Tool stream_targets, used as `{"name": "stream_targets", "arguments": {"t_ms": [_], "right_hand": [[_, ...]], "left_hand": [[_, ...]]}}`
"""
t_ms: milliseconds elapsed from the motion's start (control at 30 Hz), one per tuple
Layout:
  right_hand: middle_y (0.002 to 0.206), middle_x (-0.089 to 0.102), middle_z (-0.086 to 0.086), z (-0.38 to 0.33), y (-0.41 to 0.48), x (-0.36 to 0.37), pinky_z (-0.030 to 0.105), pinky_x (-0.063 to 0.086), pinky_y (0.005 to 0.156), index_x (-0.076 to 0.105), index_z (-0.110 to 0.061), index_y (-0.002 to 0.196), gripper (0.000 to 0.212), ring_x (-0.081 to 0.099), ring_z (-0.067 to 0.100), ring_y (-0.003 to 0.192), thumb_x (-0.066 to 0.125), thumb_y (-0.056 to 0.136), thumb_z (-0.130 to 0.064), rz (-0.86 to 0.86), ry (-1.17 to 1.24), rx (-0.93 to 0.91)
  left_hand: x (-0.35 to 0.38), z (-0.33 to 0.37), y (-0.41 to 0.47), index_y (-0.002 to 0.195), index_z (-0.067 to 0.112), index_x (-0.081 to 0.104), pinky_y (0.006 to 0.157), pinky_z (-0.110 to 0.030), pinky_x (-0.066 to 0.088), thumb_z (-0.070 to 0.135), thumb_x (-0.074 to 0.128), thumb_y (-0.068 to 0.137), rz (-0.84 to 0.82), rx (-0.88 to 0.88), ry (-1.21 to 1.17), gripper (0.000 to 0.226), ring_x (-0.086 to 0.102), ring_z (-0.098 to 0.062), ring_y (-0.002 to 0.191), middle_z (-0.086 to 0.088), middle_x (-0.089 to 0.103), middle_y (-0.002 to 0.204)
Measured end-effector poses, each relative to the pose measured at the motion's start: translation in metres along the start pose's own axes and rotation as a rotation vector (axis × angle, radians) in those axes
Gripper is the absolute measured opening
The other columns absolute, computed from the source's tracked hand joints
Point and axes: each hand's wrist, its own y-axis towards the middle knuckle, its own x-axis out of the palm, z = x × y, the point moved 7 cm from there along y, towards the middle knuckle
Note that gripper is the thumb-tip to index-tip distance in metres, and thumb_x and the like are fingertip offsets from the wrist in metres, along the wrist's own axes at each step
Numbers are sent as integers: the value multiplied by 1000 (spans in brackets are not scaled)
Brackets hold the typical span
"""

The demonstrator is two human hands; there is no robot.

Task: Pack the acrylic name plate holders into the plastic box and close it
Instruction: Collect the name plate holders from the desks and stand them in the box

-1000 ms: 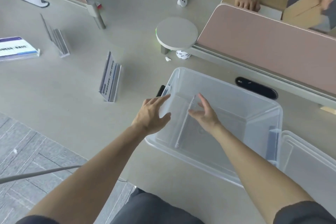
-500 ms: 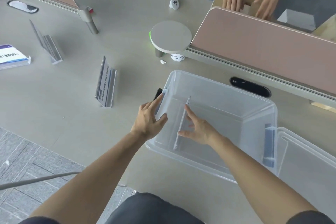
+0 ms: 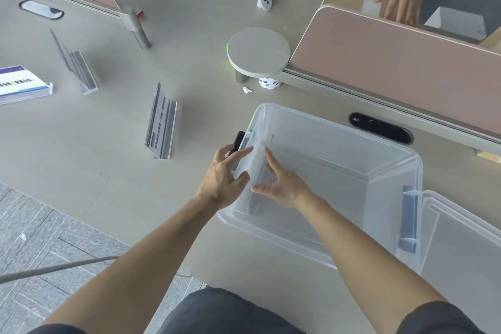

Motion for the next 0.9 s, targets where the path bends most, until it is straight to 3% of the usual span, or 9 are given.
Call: {"name": "stream_targets", "arguments": {"t_ms": [267, 500, 733, 900], "right_hand": [[159, 29, -10, -10, 6, 4, 37, 42, 108, -16, -55, 146, 103, 56, 19, 126, 62, 80, -67, 2, -17, -15], [159, 30, -6, -13, 10, 9, 37, 42, 107, -18, -56, 145, 102, 58, 19, 123, 60, 80, -70, 23, -7, -23], [160, 27, -8, -5, 7, 7, 39, 35, 113, -15, -54, 147, 100, 39, 25, 141, 61, 82, -65, 40, 22, -20], [159, 30, -4, -13, -1, -6, 33, 35, 107, -4, -52, 151, 95, 39, 24, 141, 64, 85, -59, 92, 9, -9]], "left_hand": [[1, -1, 0, 134, 42, 49, 63, -3, 33, 16, 58, 85, -13, -22, 4, 56, 51, 1, 58, 3, 37, 141], [2, -1, 0, 133, 46, 47, 72, -21, 39, 20, 56, 88, -17, -34, 39, 53, 53, 2, 75, 6, 35, 142], [-1, 3, -2, 132, 41, 51, 77, -22, 40, 31, 53, 95, -13, -10, 0, 39, 56, -2, 61, 4, 36, 141], [-3, 8, -2, 133, 42, 50, 80, -28, 43, 43, 58, 90, -36, -26, 95, 44, 58, -14, 90, 7, 40, 140]]}}
